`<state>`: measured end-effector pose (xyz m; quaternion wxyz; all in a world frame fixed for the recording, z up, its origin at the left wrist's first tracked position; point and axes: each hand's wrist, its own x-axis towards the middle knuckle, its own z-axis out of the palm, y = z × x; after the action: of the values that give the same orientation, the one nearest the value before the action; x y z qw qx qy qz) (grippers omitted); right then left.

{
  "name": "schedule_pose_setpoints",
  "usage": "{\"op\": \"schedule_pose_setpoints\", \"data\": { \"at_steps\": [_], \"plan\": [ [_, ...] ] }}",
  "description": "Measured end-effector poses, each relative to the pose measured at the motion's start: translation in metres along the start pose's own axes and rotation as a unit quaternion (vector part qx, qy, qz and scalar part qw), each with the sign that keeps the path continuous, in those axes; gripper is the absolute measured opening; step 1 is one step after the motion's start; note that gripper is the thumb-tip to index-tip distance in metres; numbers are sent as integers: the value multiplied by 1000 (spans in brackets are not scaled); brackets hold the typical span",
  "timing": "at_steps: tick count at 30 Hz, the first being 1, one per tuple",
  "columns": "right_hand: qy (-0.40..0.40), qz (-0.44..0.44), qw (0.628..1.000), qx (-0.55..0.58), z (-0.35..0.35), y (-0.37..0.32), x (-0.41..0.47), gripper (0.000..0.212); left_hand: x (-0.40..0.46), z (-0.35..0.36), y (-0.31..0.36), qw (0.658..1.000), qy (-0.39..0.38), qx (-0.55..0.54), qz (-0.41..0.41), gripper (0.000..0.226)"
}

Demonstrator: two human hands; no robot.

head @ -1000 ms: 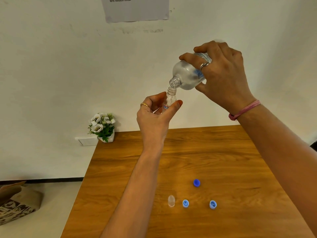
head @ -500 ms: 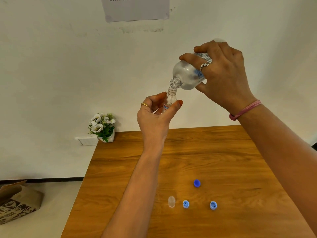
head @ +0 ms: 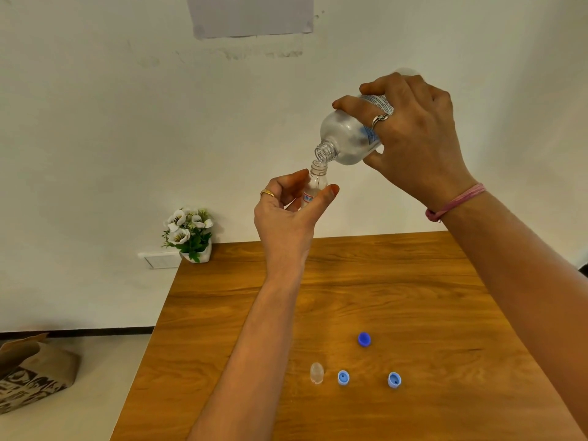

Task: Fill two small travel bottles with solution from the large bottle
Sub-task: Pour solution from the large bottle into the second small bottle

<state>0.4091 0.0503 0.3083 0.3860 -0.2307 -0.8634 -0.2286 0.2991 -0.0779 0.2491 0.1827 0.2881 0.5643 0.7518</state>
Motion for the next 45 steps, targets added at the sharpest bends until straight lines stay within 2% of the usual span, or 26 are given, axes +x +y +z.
{"op": "schedule_pose_setpoints", "data": {
  "at_steps": [45],
  "plan": [
    [-2, 0, 1000, -15, -5, 7, -5, 53, -6, 8, 0, 1000, -3, -8, -12, 38]
  ]
}}
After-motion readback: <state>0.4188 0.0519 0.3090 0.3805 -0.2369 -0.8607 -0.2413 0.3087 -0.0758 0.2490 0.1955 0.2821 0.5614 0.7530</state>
